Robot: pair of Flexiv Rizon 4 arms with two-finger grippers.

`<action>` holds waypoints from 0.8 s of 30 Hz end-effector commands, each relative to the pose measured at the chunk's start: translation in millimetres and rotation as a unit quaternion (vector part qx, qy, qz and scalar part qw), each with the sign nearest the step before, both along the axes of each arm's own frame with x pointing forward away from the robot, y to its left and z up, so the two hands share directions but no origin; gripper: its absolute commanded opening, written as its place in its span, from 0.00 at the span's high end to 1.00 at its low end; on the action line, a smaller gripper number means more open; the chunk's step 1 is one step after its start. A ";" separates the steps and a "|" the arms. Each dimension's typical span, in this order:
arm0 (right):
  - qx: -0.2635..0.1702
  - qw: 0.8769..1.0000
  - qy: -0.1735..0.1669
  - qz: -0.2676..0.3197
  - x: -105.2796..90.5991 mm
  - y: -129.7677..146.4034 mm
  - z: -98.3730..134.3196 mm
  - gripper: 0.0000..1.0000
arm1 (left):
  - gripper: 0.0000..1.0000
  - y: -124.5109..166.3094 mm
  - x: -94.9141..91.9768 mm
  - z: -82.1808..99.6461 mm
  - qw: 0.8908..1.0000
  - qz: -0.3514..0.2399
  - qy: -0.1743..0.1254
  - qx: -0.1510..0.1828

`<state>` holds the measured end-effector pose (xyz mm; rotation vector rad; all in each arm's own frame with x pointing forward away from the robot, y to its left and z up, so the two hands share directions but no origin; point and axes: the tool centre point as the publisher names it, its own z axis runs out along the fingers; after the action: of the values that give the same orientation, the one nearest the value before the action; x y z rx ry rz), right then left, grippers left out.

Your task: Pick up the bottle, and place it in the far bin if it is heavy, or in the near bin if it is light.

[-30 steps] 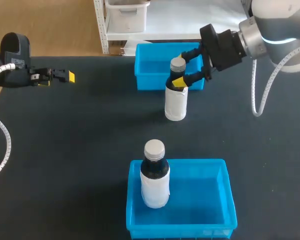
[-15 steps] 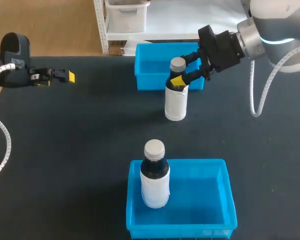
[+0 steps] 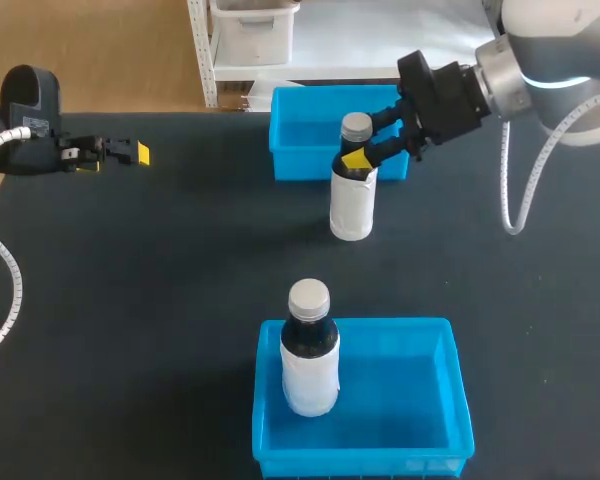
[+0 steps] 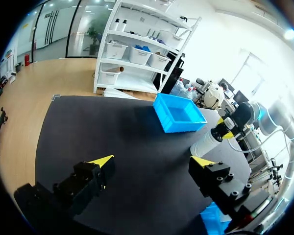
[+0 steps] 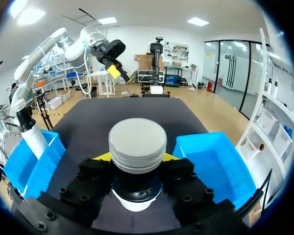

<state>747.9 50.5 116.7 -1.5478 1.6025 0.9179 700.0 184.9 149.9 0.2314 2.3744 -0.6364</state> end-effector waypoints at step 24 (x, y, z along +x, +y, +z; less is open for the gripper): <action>-0.003 0.999 -0.042 0.002 -12.6 -6.0 98.1 1.00 | 0.00 0.0 0.0 0.0 1.000 0.000 0.000 0.000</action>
<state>742.7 47.2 202.8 -1.5706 1.5342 0.8551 700.0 185.0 149.9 0.2314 2.3744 -0.6364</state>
